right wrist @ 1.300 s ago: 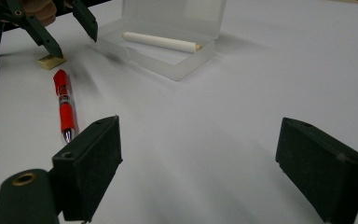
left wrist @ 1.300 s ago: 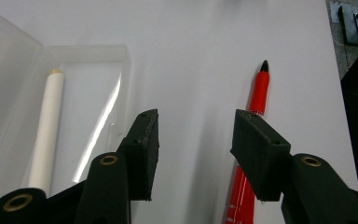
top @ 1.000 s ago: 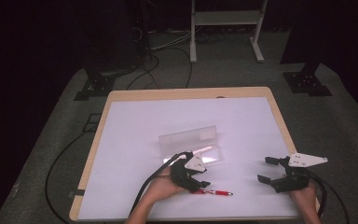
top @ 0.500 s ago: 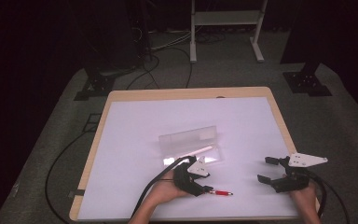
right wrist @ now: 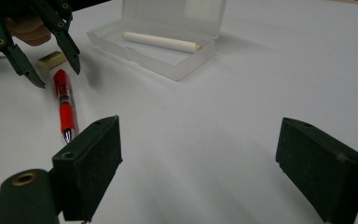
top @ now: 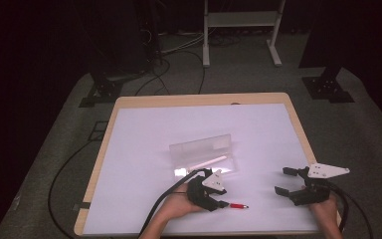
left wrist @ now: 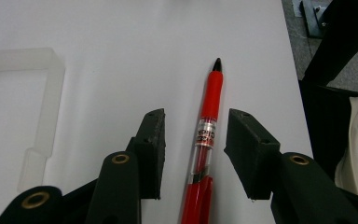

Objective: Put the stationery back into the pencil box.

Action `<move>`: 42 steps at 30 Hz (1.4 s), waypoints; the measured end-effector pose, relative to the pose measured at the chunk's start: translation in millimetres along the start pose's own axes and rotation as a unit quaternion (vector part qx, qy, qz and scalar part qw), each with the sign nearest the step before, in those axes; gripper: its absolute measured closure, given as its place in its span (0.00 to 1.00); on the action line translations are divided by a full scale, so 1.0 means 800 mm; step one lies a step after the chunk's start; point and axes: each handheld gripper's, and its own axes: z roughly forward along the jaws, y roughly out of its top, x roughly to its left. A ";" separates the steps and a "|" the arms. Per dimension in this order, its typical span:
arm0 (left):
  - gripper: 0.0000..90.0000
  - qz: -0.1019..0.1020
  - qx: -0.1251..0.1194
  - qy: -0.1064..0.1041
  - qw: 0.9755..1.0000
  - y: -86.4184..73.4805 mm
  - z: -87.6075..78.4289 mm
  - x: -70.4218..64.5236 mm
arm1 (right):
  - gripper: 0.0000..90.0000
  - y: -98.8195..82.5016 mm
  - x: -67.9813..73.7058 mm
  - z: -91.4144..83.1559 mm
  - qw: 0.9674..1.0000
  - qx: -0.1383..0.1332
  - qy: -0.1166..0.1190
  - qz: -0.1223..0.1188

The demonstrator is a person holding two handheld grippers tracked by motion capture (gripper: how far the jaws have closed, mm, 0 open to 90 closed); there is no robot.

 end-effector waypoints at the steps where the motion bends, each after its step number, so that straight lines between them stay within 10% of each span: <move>1: 0.64 -0.002 -0.001 -0.001 1.000 0.000 0.001 -0.001 | 0.15 0.000 0.000 0.000 1.000 0.000 0.000 0.000; 42: 0.88 0.031 0.031 -0.004 0.999 -0.004 0.024 -0.007 | 0.15 0.000 0.000 0.000 1.000 -0.001 0.000 -0.001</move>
